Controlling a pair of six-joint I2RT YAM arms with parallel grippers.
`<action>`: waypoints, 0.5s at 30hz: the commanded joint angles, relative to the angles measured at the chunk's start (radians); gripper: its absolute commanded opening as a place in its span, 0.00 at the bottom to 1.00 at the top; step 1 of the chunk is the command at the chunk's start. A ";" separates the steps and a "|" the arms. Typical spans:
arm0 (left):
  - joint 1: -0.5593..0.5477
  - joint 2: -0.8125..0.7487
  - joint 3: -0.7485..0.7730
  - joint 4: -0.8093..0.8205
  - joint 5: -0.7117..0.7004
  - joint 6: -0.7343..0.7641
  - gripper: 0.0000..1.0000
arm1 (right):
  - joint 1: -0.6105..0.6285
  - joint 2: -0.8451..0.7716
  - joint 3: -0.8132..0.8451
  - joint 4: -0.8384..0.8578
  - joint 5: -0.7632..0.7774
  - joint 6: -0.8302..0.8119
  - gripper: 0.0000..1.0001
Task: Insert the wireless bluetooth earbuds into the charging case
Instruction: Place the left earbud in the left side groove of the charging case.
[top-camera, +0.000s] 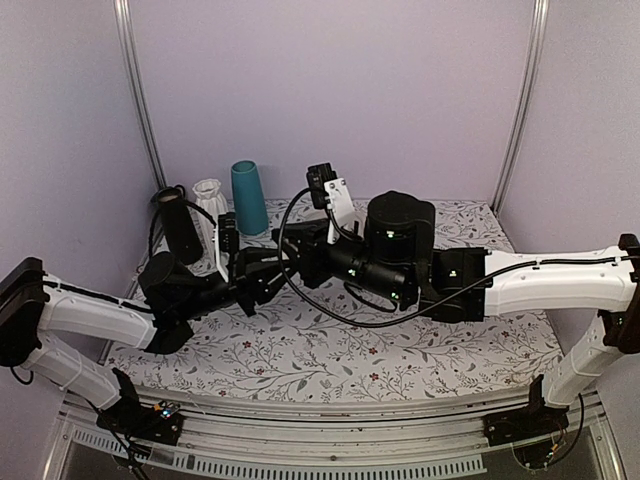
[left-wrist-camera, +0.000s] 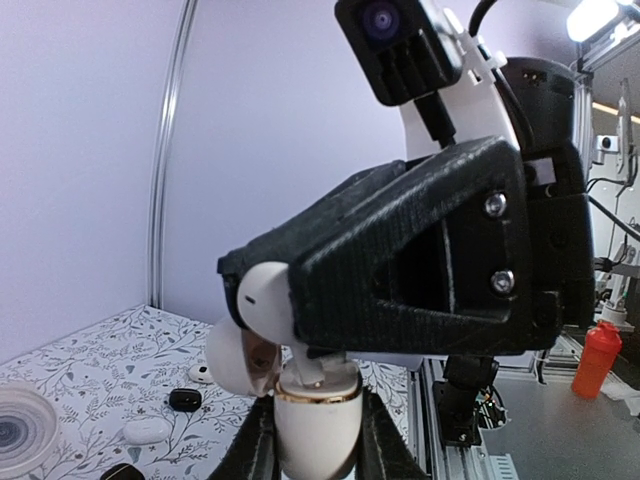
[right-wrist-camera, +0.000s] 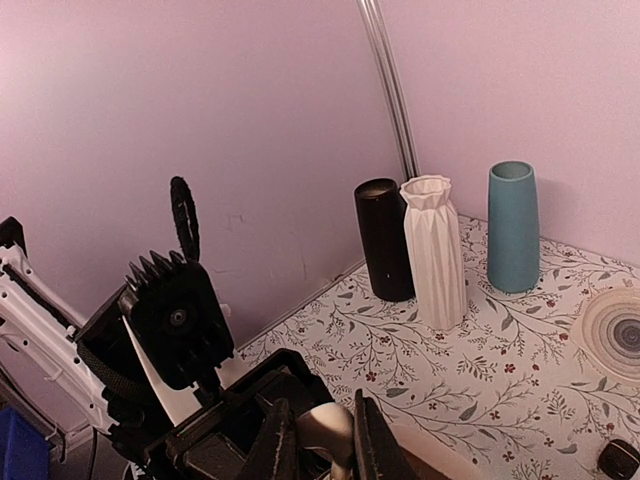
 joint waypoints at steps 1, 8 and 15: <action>-0.028 -0.084 0.075 0.230 0.066 0.028 0.00 | -0.013 0.062 -0.049 -0.193 0.059 -0.017 0.15; -0.029 -0.088 0.077 0.229 0.046 0.027 0.00 | -0.011 0.060 -0.050 -0.193 0.048 -0.018 0.15; -0.029 -0.099 0.074 0.214 0.027 0.032 0.00 | -0.011 0.047 -0.061 -0.191 0.051 -0.018 0.17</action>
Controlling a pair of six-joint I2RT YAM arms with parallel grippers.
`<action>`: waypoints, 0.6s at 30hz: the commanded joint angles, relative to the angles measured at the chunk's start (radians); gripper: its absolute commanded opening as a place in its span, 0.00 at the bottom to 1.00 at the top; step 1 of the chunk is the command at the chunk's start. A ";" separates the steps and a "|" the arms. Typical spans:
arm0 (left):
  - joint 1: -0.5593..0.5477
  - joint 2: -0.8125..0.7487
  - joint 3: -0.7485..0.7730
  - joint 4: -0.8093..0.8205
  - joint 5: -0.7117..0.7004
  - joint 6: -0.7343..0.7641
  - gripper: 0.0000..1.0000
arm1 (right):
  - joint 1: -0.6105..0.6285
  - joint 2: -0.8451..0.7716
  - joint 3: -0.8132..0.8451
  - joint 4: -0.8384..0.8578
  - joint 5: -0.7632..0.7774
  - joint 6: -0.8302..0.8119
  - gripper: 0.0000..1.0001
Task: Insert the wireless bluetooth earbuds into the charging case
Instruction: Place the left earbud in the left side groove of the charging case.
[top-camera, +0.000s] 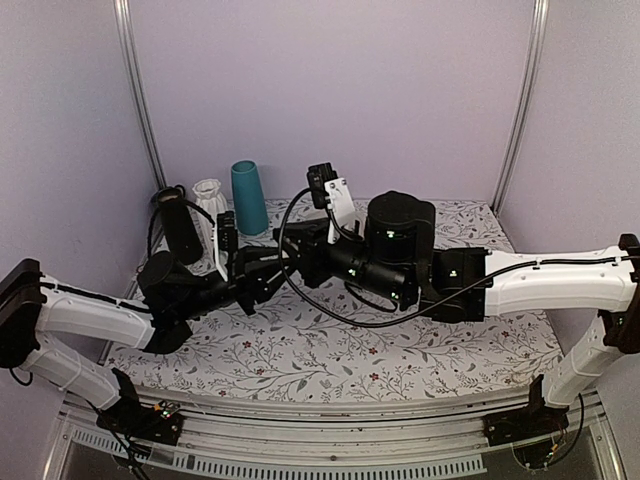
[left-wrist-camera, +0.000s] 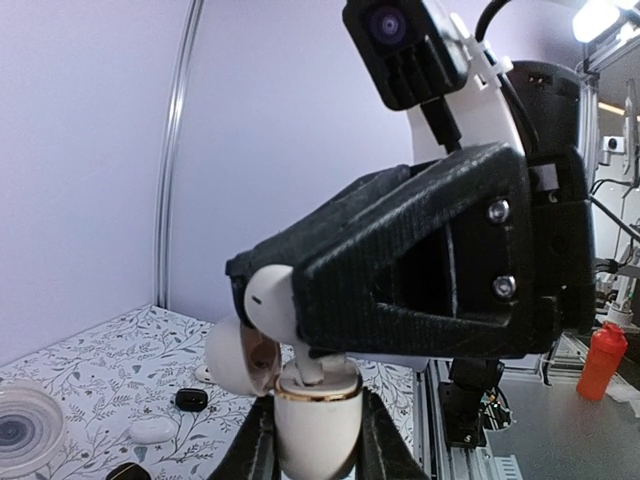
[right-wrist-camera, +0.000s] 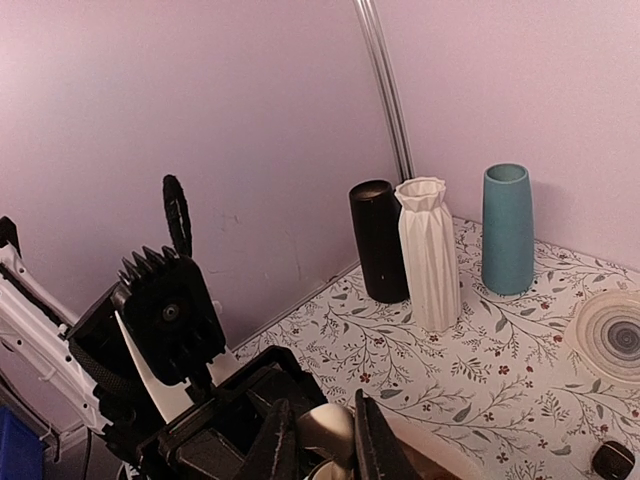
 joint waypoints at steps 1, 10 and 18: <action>-0.028 -0.085 0.072 0.231 0.042 0.025 0.00 | -0.012 0.047 -0.060 -0.192 0.043 -0.009 0.17; -0.029 -0.087 0.072 0.225 0.045 0.027 0.00 | -0.012 0.046 -0.057 -0.186 0.023 -0.003 0.23; -0.029 -0.097 0.063 0.208 0.031 0.037 0.00 | -0.012 0.028 -0.050 -0.193 0.004 0.013 0.29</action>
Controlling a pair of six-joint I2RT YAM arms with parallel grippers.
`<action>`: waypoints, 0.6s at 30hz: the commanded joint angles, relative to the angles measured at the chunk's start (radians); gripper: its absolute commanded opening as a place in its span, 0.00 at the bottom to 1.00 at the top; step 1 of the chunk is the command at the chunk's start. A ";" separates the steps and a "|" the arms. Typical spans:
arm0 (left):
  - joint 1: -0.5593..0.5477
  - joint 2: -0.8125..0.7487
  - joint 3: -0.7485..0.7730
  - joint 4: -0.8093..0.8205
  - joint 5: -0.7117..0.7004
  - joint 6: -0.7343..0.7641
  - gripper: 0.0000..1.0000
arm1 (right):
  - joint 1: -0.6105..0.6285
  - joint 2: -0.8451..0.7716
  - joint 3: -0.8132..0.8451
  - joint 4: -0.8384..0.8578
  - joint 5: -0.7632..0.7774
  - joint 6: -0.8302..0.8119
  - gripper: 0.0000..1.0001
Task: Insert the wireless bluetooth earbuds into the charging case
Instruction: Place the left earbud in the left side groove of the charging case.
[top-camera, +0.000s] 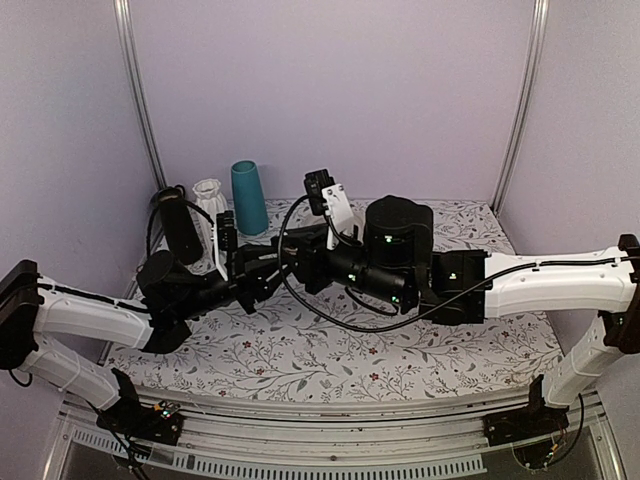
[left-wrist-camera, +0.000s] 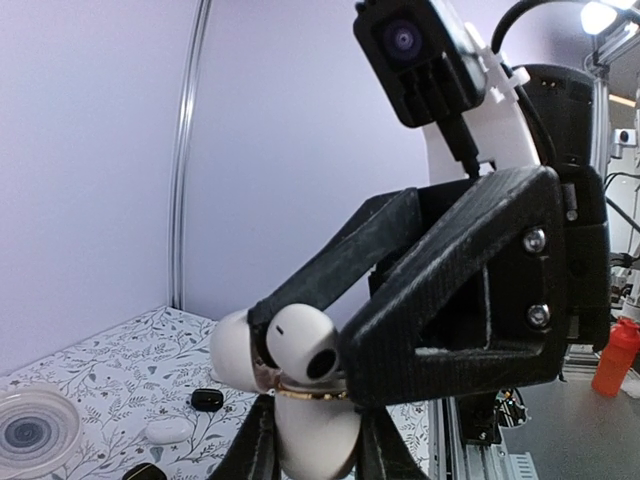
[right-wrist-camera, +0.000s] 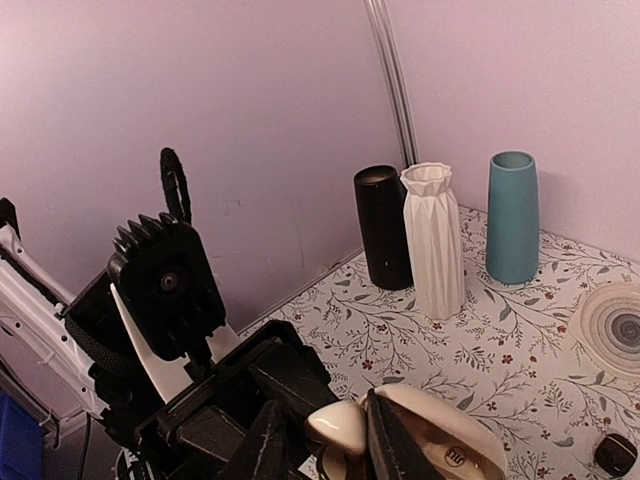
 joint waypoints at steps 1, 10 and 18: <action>-0.030 -0.081 0.062 0.235 0.057 0.012 0.00 | -0.016 0.028 -0.038 -0.182 0.017 0.016 0.29; -0.029 -0.084 0.056 0.218 0.045 0.020 0.00 | -0.017 0.024 -0.012 -0.210 0.011 0.040 0.33; -0.029 -0.087 0.050 0.208 0.023 0.030 0.00 | -0.016 0.017 0.021 -0.263 0.029 0.067 0.36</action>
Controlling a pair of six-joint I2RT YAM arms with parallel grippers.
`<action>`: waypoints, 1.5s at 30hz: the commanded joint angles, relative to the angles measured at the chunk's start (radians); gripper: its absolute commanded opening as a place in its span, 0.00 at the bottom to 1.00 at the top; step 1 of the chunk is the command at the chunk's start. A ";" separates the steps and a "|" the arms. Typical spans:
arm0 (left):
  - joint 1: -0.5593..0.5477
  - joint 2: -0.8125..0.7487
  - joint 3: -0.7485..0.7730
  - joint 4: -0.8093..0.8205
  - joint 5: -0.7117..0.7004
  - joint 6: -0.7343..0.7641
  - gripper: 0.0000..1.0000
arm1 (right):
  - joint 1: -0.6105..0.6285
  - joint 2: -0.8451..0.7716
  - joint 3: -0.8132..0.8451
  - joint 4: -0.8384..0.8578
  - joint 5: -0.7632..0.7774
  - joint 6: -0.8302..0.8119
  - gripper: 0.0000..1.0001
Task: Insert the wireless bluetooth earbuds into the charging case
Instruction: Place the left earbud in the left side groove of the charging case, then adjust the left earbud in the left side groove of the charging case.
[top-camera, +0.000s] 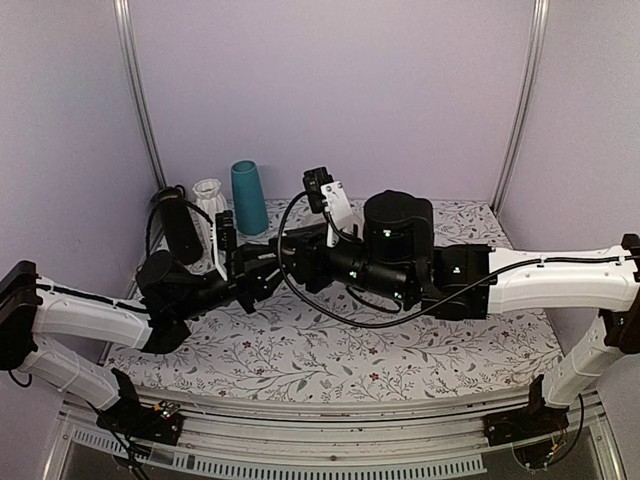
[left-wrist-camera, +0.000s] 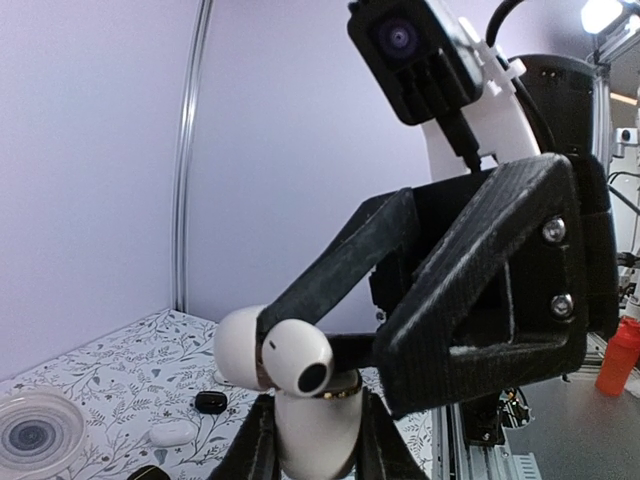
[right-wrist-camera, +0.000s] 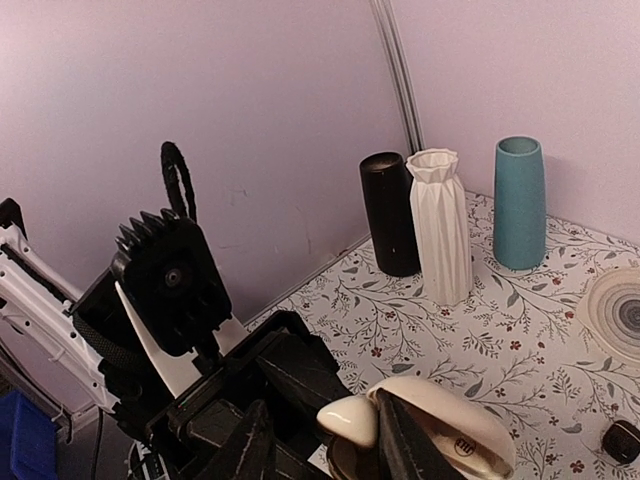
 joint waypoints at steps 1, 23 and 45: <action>-0.027 -0.081 0.049 0.211 0.028 0.021 0.00 | -0.018 0.020 -0.010 -0.196 0.049 0.032 0.36; -0.028 -0.072 0.039 0.164 -0.020 0.054 0.00 | -0.054 -0.016 0.112 -0.359 0.000 0.162 0.42; -0.027 -0.068 0.011 0.061 -0.042 0.225 0.00 | -0.081 -0.061 0.180 -0.419 -0.108 0.229 0.32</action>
